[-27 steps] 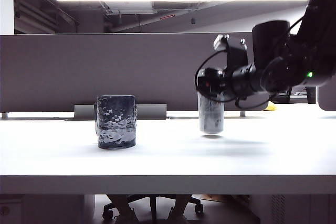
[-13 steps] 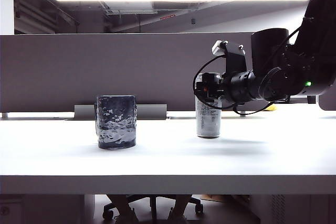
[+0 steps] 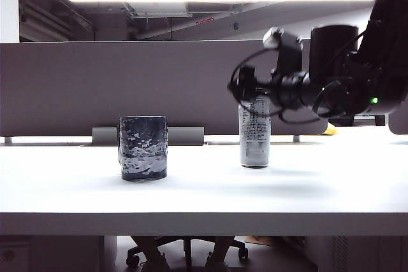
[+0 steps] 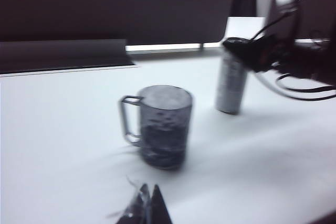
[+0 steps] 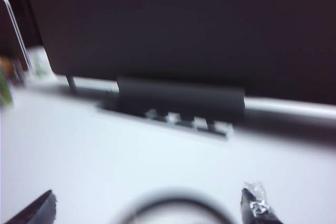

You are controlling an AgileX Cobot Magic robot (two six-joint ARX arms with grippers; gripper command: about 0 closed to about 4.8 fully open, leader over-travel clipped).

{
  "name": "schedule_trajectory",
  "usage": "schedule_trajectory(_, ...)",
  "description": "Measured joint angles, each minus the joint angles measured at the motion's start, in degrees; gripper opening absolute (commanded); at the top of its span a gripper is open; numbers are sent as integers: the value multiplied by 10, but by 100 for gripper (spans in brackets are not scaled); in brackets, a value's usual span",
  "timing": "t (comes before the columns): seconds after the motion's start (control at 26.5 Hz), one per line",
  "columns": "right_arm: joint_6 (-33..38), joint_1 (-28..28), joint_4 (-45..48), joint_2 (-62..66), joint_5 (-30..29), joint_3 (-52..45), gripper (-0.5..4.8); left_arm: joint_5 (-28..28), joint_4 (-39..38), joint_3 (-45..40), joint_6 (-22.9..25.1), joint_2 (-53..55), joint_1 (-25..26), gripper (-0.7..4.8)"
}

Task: Pick up the metal can, pour some water into the cup, then place the can back on the table.

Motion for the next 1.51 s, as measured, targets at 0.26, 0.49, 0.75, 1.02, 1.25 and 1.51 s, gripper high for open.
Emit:
schedule_trajectory(0.26, 28, -1, 24, -75, 0, 0, 479, 19, 0, 0, 0, 0, 130, -5)
schedule_trajectory(0.49, 30, -2, 23, -164, -30, -3, 15, 16, 0, 0, 0, 0, 167, -5)
schedule_trajectory(0.75, 49, -2, 14, -314, -73, -56, -8, 16, 0, 0, 0, 0, 165, -5)
schedule_trajectory(1.02, 60, -1, -42, -442, -74, -103, -8, 17, 0, 0, 0, 0, 165, -5)
schedule_trajectory(1.25, 60, 1, -40, -462, -75, -103, -8, 17, 0, 0, 0, 0, 165, -5)
schedule_trajectory(1.51, 52, 1, -75, -461, -75, -103, -5, 17, 0, 0, 0, 0, 165, -5)
